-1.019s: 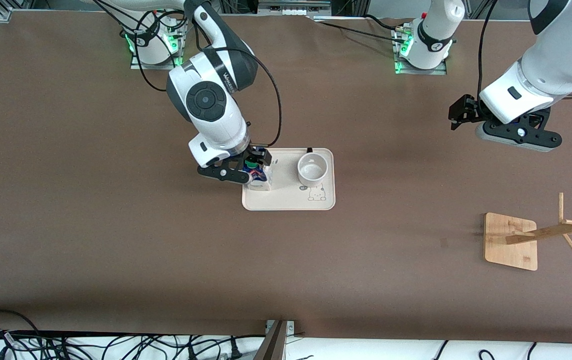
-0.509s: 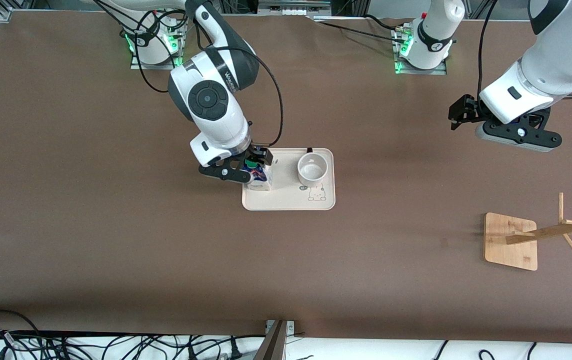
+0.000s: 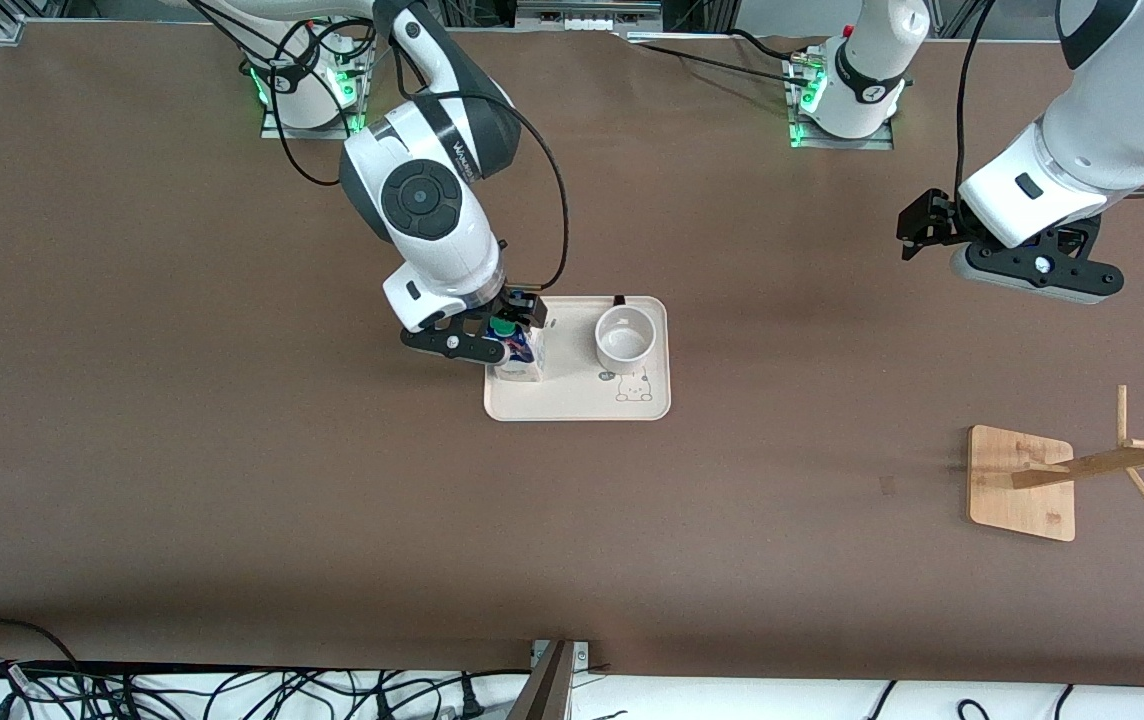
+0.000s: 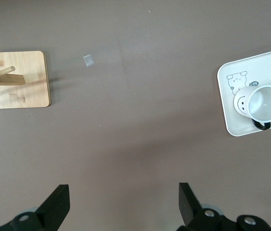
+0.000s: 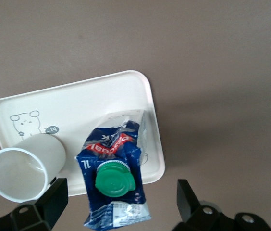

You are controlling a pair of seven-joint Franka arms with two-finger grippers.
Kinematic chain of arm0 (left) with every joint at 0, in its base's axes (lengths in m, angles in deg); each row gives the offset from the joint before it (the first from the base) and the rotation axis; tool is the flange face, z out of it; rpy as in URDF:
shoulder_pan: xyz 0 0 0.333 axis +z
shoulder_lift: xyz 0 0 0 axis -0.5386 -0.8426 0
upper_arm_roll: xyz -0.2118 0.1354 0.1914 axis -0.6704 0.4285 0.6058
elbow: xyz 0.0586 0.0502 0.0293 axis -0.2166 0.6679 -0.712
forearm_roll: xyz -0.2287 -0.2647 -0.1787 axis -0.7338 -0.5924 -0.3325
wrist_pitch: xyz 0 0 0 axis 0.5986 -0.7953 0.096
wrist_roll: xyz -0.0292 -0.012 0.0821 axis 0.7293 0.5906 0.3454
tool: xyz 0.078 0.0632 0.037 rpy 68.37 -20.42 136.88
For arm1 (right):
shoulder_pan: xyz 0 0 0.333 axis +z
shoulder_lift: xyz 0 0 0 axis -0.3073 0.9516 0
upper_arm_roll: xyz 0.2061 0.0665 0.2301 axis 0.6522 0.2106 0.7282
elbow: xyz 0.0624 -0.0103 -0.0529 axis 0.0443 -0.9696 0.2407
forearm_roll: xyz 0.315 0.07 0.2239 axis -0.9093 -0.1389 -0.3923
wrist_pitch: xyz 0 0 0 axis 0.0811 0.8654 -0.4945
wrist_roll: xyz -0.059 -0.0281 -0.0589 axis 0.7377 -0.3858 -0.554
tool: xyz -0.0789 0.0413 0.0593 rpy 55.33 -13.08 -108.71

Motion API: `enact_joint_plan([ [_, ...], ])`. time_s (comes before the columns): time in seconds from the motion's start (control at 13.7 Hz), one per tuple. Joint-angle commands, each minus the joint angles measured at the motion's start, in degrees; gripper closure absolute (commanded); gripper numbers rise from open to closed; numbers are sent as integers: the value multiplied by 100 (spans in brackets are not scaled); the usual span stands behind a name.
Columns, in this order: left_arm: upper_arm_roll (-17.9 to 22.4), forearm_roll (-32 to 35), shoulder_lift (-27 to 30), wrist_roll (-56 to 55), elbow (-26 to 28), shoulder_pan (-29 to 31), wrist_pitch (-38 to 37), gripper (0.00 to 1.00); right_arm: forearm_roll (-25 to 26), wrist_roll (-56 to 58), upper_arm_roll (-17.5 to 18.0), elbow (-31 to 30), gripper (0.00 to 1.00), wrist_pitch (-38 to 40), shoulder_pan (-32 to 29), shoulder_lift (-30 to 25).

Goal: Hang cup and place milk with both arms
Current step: 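Close the right gripper around the milk carton's green-capped top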

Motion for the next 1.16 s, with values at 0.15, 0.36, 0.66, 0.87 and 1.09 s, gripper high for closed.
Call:
enact_joint_plan([
  [0.15, -11, -2, -83, 28, -159, 2, -69, 0, 121, 182, -21, 62, 0, 105, 122, 1],
  [0.36, -11, -2, -83, 28, -159, 2, -69, 0, 95, 138, -12, 62, 0, 8, 130, 89],
  [0.66, -11, -11, -83, 19, -150, 2, -69, 0, -1, 67, -12, 62, 0, -53, 175, 106],
  [0.87, -11, -2, -83, 19, -150, 2, -69, 0, -635, 85, -38, 62, 0, -89, 148, 97],
  [1.09, -11, -11, -83, 19, -150, 10, -69, 0, -345, 208, -47, 62, 0, -89, 139, 97],
])
